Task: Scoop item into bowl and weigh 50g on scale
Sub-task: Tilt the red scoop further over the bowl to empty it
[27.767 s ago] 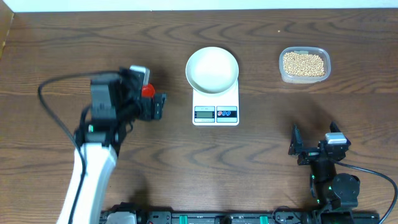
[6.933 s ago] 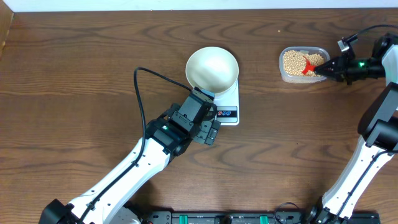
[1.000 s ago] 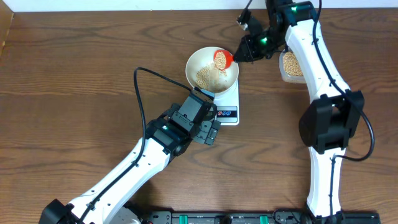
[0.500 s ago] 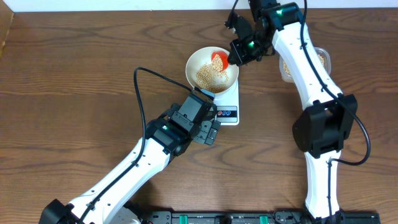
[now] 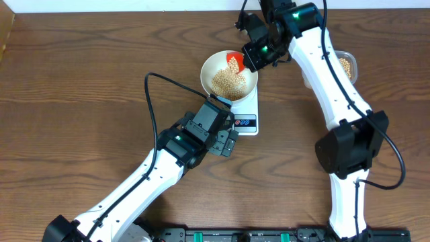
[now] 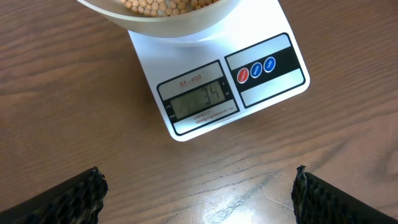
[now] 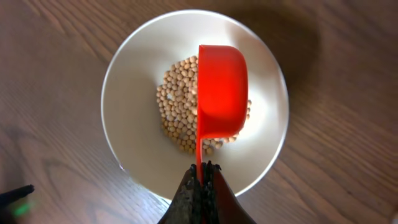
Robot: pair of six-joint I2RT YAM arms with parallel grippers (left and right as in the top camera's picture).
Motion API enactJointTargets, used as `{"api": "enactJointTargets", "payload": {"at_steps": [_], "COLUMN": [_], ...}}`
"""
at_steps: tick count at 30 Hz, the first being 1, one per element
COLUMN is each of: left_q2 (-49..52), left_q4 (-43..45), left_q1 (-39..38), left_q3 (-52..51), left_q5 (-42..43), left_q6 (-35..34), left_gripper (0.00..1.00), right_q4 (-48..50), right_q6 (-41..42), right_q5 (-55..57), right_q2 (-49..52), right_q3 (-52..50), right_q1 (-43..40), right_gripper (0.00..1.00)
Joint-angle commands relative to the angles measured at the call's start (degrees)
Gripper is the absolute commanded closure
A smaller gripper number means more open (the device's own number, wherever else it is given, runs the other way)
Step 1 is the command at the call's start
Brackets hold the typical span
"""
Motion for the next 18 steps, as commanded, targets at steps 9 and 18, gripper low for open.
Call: {"api": "enactJointTargets", "payload": {"at_steps": [9, 18], "left_q2": [0.11, 0.11], "left_q4": [-0.11, -0.11], "left_q1": [0.20, 0.20], "left_q3": [0.07, 0.07], "left_q5": [-0.13, -0.13], "left_q6": [0.52, 0.52], "left_gripper": [0.03, 0.03], "right_q4": [0.04, -0.07], "right_q6": [0.15, 0.13], "right_q5": [2.86, -6.45], "right_q2": [-3.43, -3.43], "right_q3": [1.44, 1.42], "right_q1": [1.09, -0.85], "right_gripper": [0.99, 0.99]}}
